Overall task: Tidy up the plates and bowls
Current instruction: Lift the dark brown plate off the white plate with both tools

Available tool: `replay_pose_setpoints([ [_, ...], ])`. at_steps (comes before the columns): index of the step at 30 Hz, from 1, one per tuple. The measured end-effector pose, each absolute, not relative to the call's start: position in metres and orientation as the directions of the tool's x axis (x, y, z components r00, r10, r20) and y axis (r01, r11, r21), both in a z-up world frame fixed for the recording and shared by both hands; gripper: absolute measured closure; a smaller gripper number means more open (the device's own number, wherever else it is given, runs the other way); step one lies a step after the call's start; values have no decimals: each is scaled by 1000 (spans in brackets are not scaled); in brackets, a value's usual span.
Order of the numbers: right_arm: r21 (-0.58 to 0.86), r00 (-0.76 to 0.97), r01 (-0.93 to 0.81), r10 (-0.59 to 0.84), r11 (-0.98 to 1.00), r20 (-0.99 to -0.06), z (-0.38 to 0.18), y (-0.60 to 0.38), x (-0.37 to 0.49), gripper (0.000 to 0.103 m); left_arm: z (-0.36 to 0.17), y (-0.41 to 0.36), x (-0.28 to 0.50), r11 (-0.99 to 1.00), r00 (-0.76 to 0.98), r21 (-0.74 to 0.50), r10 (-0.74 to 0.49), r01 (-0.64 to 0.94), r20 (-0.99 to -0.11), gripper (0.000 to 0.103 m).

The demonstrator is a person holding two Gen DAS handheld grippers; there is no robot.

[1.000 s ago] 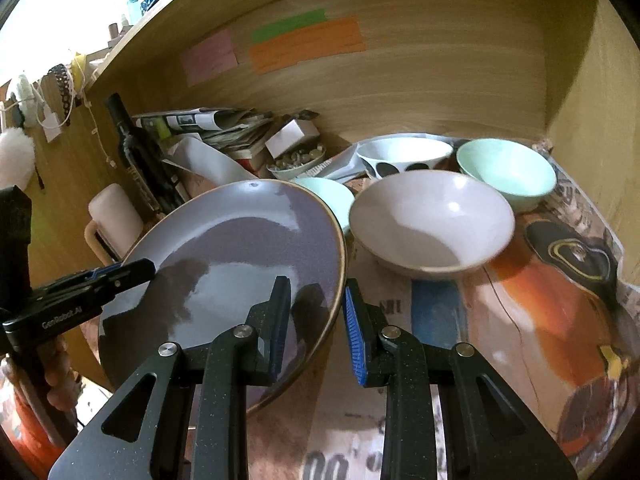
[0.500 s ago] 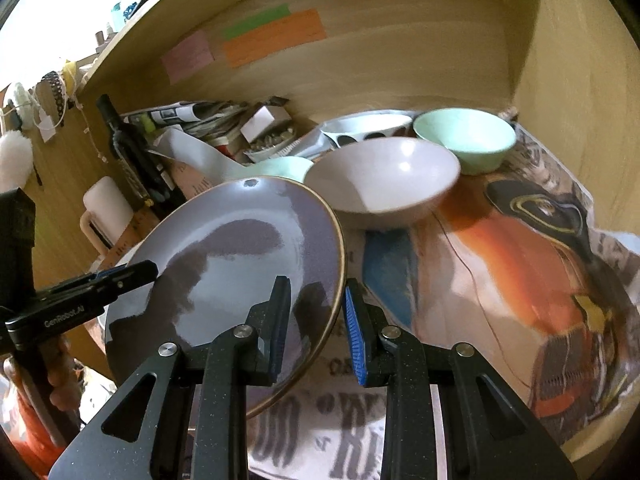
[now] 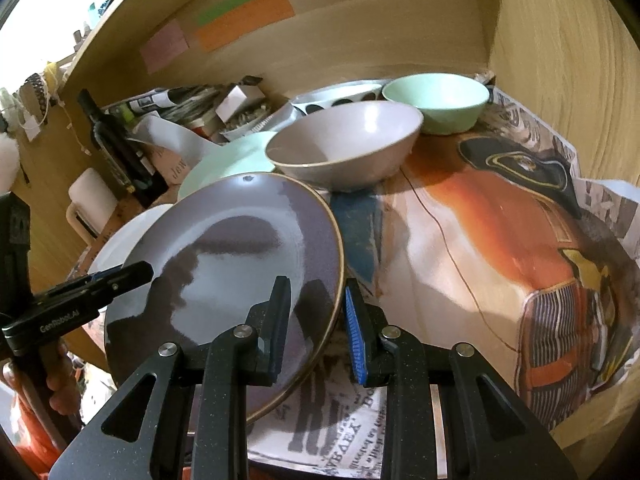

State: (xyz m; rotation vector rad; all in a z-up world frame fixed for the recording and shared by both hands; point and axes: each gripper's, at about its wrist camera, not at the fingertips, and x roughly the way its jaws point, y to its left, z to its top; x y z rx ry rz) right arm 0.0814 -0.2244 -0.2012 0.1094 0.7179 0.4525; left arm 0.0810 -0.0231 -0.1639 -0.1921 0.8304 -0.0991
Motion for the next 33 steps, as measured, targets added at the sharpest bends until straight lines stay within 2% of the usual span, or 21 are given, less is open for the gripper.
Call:
replay_pose_setpoints([
  [15, 266, 644, -332, 424, 905, -637, -210, -233, 95, 79, -183, -30, 101, 978, 628, -209, -171, 13, -759, 72],
  [33, 261, 636, -331, 419, 907, -648, -215, -230, 105, 76, -187, -29, 109, 978, 623, -209, -178, 25, -761, 72],
])
